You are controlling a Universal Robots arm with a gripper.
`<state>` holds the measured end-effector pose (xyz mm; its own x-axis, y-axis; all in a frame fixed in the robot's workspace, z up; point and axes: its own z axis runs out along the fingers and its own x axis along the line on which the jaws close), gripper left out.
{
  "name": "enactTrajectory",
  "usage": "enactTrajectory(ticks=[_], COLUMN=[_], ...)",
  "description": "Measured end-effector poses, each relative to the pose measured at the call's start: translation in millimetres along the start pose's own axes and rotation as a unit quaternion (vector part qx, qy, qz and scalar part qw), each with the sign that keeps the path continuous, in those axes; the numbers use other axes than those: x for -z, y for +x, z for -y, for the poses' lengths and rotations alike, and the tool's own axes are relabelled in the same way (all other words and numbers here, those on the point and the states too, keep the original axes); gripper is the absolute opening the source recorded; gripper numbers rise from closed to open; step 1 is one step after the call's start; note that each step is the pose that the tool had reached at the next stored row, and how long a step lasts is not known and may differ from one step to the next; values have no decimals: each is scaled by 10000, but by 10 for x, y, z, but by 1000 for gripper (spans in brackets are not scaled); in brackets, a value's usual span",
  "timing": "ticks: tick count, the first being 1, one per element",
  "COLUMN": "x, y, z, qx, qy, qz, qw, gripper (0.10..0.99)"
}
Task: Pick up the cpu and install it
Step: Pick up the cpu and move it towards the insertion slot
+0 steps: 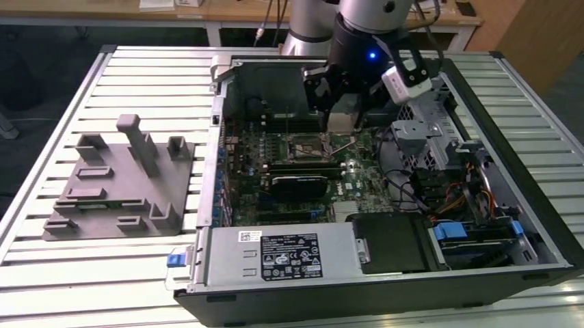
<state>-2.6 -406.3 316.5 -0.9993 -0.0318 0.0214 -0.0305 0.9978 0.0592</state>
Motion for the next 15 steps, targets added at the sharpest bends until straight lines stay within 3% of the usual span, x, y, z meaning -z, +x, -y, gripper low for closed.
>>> enactTrajectory(ticks=[10, 15], x=[-183, -256], y=[30, 106], z=[10, -7], qx=[58, 76], qy=[2, 3], qz=[-3, -5], qw=[10000, 10000], gripper=[541, 541])
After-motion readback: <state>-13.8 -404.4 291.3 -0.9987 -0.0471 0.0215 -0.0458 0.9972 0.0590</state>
